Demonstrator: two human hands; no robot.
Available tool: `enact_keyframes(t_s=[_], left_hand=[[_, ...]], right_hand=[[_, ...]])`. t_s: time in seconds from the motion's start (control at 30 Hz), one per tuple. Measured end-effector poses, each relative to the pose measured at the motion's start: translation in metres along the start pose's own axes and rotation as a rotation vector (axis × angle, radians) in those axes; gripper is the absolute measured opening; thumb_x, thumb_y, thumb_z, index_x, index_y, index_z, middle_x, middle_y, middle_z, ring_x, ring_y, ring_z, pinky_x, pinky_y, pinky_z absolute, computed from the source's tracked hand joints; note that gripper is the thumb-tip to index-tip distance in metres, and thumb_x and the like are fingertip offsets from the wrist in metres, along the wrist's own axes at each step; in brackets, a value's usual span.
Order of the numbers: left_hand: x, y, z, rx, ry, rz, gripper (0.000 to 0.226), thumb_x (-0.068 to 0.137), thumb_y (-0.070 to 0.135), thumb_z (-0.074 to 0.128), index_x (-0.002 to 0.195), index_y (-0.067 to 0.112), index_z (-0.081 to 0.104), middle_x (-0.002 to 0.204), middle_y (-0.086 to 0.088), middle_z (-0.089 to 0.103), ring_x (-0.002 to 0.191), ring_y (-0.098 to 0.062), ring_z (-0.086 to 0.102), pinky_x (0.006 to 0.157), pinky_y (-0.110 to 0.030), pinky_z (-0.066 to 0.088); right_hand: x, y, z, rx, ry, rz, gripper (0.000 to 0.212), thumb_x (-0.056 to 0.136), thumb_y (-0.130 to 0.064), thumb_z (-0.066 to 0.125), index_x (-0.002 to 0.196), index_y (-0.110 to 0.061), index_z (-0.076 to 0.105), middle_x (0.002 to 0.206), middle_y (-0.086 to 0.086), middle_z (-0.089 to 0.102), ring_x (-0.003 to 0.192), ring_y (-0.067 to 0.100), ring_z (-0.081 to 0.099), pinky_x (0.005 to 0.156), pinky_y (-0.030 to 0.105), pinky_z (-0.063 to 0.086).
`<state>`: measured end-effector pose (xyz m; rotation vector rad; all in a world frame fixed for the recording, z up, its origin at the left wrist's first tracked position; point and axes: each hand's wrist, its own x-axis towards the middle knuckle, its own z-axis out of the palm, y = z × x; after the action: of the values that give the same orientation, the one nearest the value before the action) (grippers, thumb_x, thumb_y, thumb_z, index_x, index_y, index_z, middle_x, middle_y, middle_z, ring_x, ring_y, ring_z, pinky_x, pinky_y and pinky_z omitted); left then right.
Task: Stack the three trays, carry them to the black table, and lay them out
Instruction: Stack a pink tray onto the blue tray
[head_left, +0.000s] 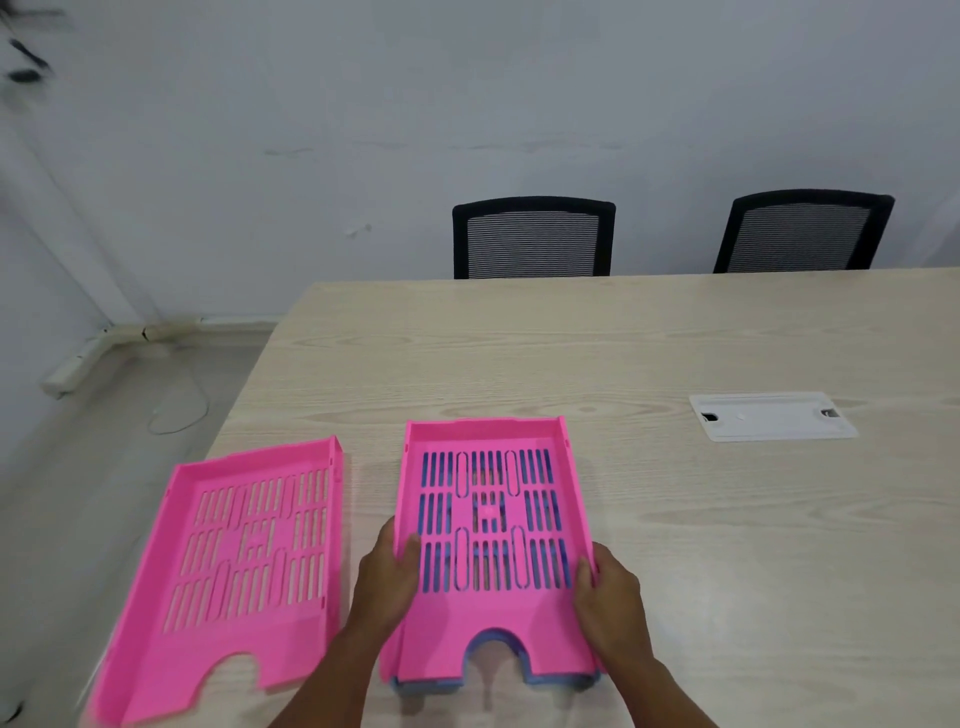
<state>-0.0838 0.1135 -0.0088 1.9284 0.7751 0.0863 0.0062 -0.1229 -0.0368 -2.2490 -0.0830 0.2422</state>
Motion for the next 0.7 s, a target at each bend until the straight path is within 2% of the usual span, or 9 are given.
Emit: enact_keyframes(t_s=[0.07, 0.17, 0.23, 0.3, 0.33, 0.4, 0.57, 0.7], left_hand=[[-0.004, 0.000, 0.001, -0.022, -0.015, 0.006, 0.040, 0.103, 0.020, 0.041, 0.143, 0.017, 0.036, 0.087, 0.025, 0.056, 0.071, 0.014, 0.055, 0.066, -0.009, 0.045], [-0.001, -0.003, -0.002, -0.025, -0.023, 0.009, 0.044, 0.102, 0.021, 0.043, 0.145, 0.019, 0.032, 0.093, 0.019, 0.064, 0.074, 0.005, 0.069, 0.066, -0.015, 0.053], [0.002, -0.005, -0.007, -0.025, 0.006, -0.003, 0.048, 0.101, 0.020, 0.046, 0.146, 0.018, 0.031, 0.112, 0.009, 0.066, 0.096, -0.009, 0.070, 0.080, -0.031, 0.058], [0.005, -0.008, -0.014, 0.006, 0.073, -0.009, 0.050, 0.099, 0.018, 0.049, 0.146, 0.017, 0.031, 0.138, -0.007, 0.055, 0.122, -0.026, 0.057, 0.100, -0.047, 0.050], [0.007, -0.010, -0.018, 0.018, 0.104, -0.008, 0.050, 0.098, 0.018, 0.050, 0.145, 0.016, 0.034, 0.142, -0.009, 0.052, 0.125, -0.028, 0.054, 0.105, -0.048, 0.046], [0.010, -0.013, -0.027, 0.020, 0.158, 0.000, 0.045, 0.097, 0.017, 0.052, 0.141, 0.016, 0.040, 0.138, -0.007, 0.056, 0.123, -0.026, 0.055, 0.105, -0.045, 0.045], [0.007, -0.022, -0.060, 0.033, 0.290, 0.041, 0.034, 0.094, 0.013, 0.054, 0.128, 0.015, 0.054, 0.122, -0.004, 0.064, 0.108, -0.019, 0.061, 0.096, -0.039, 0.051], [-0.001, -0.045, -0.096, 0.090, 0.391, 0.042, 0.029, 0.092, 0.011, 0.057, 0.121, 0.013, 0.059, 0.120, -0.005, 0.064, 0.111, -0.022, 0.059, 0.098, -0.040, 0.050]], right_hand=[[-0.002, -0.001, 0.001, -0.008, 0.001, -0.008, 0.019, 0.101, -0.021, 0.044, 0.105, -0.017, 0.062, 0.086, -0.003, 0.068, 0.077, 0.012, 0.067, 0.076, 0.043, 0.061], [0.000, -0.005, -0.001, -0.051, 0.051, -0.069, 0.019, 0.097, -0.016, 0.046, 0.110, -0.018, 0.059, 0.095, -0.002, 0.066, 0.086, 0.015, 0.064, 0.081, 0.044, 0.060], [0.004, -0.012, -0.003, -0.103, 0.080, -0.119, 0.026, 0.094, -0.015, 0.050, 0.119, -0.015, 0.057, 0.106, 0.004, 0.063, 0.100, 0.020, 0.058, 0.088, 0.044, 0.056], [0.010, -0.021, -0.005, -0.155, 0.100, -0.175, 0.034, 0.093, -0.012, 0.053, 0.126, -0.010, 0.055, 0.114, 0.007, 0.060, 0.110, 0.021, 0.051, 0.093, 0.041, 0.053], [0.014, -0.027, -0.005, -0.175, 0.108, -0.203, 0.036, 0.092, -0.011, 0.055, 0.128, -0.008, 0.054, 0.117, 0.008, 0.059, 0.114, 0.023, 0.049, 0.095, 0.041, 0.051], [0.019, -0.040, -0.001, -0.199, 0.114, -0.256, 0.035, 0.091, -0.009, 0.057, 0.126, -0.006, 0.056, 0.118, 0.010, 0.059, 0.115, 0.025, 0.049, 0.096, 0.042, 0.051], [0.024, -0.074, 0.034, -0.157, 0.048, -0.368, 0.023, 0.089, -0.003, 0.059, 0.111, -0.001, 0.065, 0.105, 0.016, 0.065, 0.100, 0.032, 0.058, 0.090, 0.046, 0.052], [0.013, -0.102, 0.079, -0.110, -0.033, -0.451, 0.017, 0.088, -0.004, 0.055, 0.100, 0.000, 0.066, 0.093, 0.016, 0.064, 0.089, 0.034, 0.061, 0.081, 0.043, 0.051]])
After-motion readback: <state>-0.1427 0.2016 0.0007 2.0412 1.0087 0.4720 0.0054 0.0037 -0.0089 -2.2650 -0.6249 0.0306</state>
